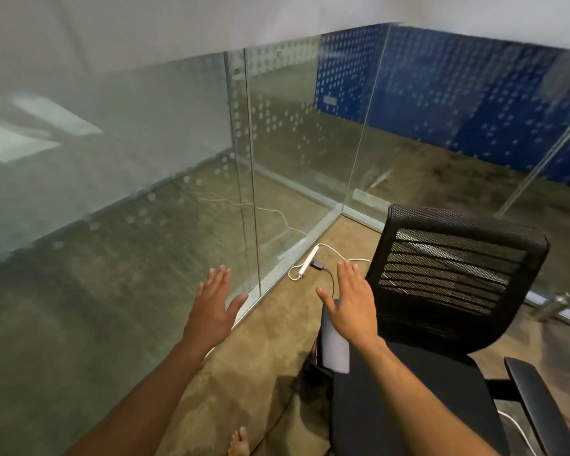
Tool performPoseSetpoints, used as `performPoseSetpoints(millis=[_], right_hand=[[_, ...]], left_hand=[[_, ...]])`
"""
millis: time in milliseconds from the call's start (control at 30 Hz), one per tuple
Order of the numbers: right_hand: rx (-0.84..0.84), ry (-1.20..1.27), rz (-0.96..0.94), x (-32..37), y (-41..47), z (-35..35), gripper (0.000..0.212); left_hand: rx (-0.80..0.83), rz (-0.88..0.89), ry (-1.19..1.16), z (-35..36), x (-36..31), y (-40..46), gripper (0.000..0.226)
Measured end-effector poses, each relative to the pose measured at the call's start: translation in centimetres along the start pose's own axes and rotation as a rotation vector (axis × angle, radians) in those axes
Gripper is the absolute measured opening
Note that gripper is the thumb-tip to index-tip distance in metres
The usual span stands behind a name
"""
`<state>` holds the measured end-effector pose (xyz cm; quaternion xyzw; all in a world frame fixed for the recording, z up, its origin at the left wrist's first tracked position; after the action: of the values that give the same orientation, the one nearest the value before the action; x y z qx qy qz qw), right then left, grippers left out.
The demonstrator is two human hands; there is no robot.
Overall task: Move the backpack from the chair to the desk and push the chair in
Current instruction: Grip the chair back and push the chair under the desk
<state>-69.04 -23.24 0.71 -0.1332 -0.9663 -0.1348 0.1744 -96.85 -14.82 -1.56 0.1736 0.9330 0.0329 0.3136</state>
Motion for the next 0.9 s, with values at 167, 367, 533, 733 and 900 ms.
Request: performPoseSetpoints(millis=[167,367,533,733,900], right_hand=[[-0.03,-0.005,0.041,1.6,5.4,1.9,0.081],[-0.051,-0.028,0.124,3.2,10.1,3.7,0.082],[-0.059,-0.052,0.166,3.7,12.7,4.8,0.084],[-0.063,-0.063,0.216,3.0,15.7,6.1,0.083],[-0.085,-0.045,0.238,2.3,19.2,7.3,0.084]], left_hand=[[0.006,0.103,0.078,-1.5,2.4,6.7,0.097],[0.023,0.162,0.088,-3.3,4.7,13.4,0.086],[0.041,0.204,0.066,-3.3,5.5,17.1,0.107],[0.11,0.197,0.061,-1.6,6.1,21.7,0.08],[0.137,0.245,0.047,0.0,5.9,26.0,0.075]])
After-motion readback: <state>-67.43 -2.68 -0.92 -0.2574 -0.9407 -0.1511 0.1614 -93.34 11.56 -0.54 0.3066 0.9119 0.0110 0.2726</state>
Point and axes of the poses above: each hand's wrist, its own y-axis towards the middle knuckle, its own z-axis out of the palm, x = y × z, the point moved 3 cm from there along y, towards the middle knuckle
